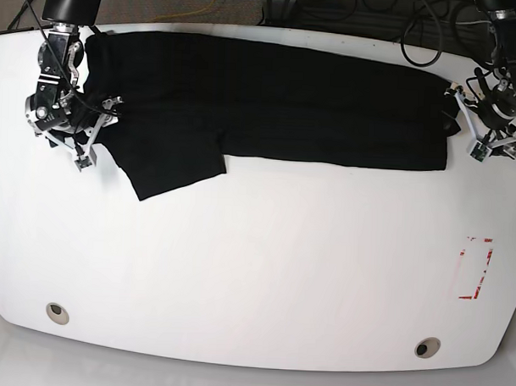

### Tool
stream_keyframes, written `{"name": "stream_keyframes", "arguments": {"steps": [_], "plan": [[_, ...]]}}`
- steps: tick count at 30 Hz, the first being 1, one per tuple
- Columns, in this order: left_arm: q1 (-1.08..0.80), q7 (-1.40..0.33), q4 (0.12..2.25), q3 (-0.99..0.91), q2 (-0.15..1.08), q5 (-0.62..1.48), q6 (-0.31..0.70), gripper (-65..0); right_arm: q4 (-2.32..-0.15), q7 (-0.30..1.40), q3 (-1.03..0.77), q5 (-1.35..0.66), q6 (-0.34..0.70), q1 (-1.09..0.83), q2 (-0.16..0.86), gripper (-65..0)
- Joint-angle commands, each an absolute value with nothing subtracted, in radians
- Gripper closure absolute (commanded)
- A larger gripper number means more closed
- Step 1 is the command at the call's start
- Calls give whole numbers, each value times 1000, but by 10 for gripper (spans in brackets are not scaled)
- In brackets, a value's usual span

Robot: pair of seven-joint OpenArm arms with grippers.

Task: Layout the t-shirt on the table in an organized manner, then fold the t-shirt properly
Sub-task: 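Drag the held shirt with both grippers away from the table edge, then release the shirt and reposition both grippers over the shirt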

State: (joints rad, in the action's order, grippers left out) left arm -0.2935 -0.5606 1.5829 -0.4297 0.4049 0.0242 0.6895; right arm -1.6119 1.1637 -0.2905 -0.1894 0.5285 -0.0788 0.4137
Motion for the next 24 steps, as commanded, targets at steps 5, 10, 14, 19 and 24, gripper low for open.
{"name": "stream_keyframes", "arguments": {"steps": [5, 10, 14, 19, 24], "plan": [[-199, -550, 1606, -538, 427, 30, 688, -623, -1750, 1161, -383, -194, 538, -45, 432, -459], [-157, -550, 1658, -562, 424, 30, 688, -623, -1825, 1152, -386, -200, 539, -22, 430, -459], [-147, -547, 1732, -564, 417, 33, 688, -623, -1882, 1110, -386, -202, 541, -18, 390, -457], [-148, -547, 1807, -532, 381, 35, 688, -623, -1917, 1102, -386, -202, 541, -2, 340, -456], [-154, -547, 1868, -509, 341, 31, 688, -623, -1926, 1099, -386, -202, 541, -1, 291, -455]]}}
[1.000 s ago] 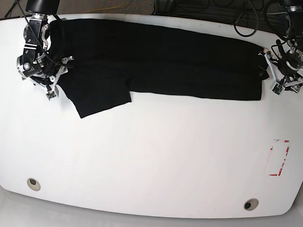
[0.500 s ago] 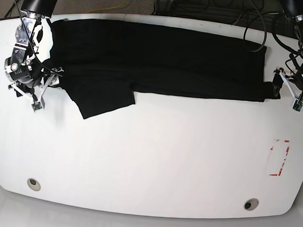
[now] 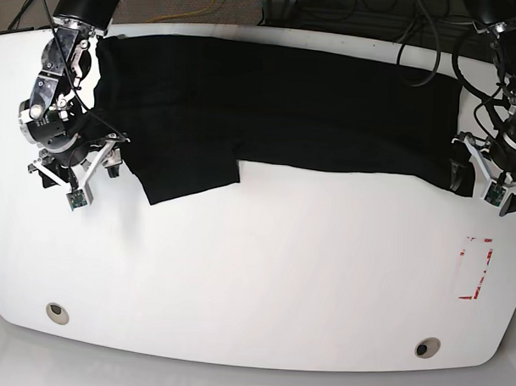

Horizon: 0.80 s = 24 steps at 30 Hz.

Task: Layout the t-shirt on the table in an organized manner, then fold the t-shirt properly
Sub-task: 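Release the shirt and reposition both grippers over the shirt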

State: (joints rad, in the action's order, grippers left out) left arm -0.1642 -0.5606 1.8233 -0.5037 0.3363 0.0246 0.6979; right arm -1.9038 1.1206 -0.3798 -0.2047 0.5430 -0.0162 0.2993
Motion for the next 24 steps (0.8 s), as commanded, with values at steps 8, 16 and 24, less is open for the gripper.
{"name": "stream_keyframes", "arguments": {"steps": [8, 16, 24], "plan": [[-199, -547, 1908, -513, 341, 31, 688, -623, -1926, 1099, -384, -202, 541, -5, 243, -455], [-245, -547, 1937, -564, 338, 35, 690, -623, -1926, 1099, -384, -200, 541, -8, 242, -455], [-245, -547, 1936, -559, 240, 31, 698, -520, -1926, 1098, -383, -202, 621, -8, 197, -419]]}}
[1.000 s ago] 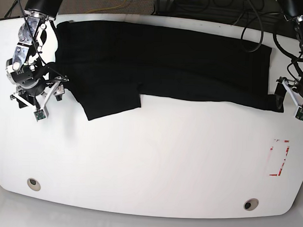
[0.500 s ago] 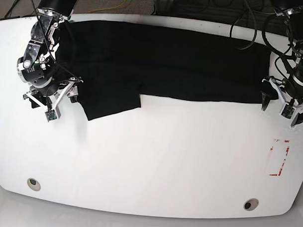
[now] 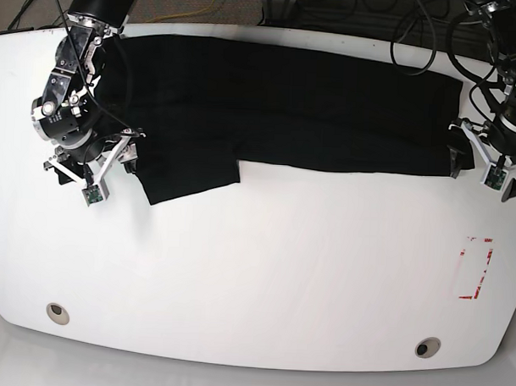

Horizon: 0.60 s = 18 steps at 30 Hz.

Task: Layout the t-shirt on the table in an organized manner, then fold the t-shirt properly
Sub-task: 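Release the shirt and reposition both grippers over the shirt, then grasp the shirt edge with both grippers and pull it back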

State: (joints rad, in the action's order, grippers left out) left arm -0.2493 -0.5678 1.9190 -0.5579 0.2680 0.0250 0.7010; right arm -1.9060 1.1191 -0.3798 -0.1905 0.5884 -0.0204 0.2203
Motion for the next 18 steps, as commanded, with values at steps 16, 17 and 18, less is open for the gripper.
{"name": "stream_keyframes", "arguments": {"steps": [16, 17, 18], "plan": [[-311, -403, 1920, -384, 76, -229, 698, -23, -1914, 1064, -381, -202, 698, -97, 116, -24], [-323, -401, 1916, -375, 73, -240, 698, -23, -1913, 1064, -381, -202, 698, -108, 116, -24], [-332, -401, 1913, -369, 70, -246, 698, -23, -1911, 1064, -381, -202, 698, -117, 116, -24]]}}
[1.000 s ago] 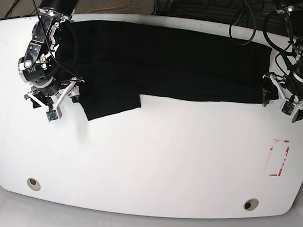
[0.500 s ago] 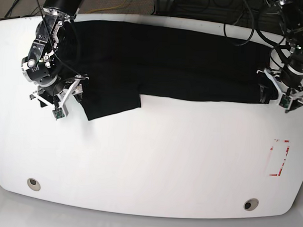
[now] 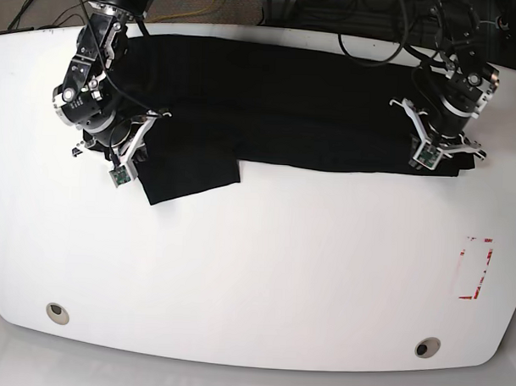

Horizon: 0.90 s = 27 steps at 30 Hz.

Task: Layout the t-shirt on the table in an organized manner, then fold the t-shirt properly
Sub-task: 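Grasp the shirt edge with both grippers and pull it back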

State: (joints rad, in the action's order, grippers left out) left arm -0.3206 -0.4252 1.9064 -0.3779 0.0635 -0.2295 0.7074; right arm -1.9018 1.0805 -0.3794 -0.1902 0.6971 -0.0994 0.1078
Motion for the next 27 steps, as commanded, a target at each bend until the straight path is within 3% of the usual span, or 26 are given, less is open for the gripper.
{"name": "stream_keyframes", "arguments": {"steps": [1, 8, 14, 27], "plan": [[-343, -401, 1910, -364, 67, -251, 698, -23, -1906, 1064, -381, -202, 698, -131, 114, -24], [-400, -403, 1880, -363, 65, -254, 698, -23, -1834, 1033, -381, -200, 698, -197, 116, -23], [-395, -400, 1725, -363, 101, -255, 698, -23, -1712, 918, -381, -196, 698, -232, 124, -23], [-268, -397, 1463, -308, 171, -254, 698, -23, -1437, 809, -381, -196, 698, -113, 239, -23]]}}
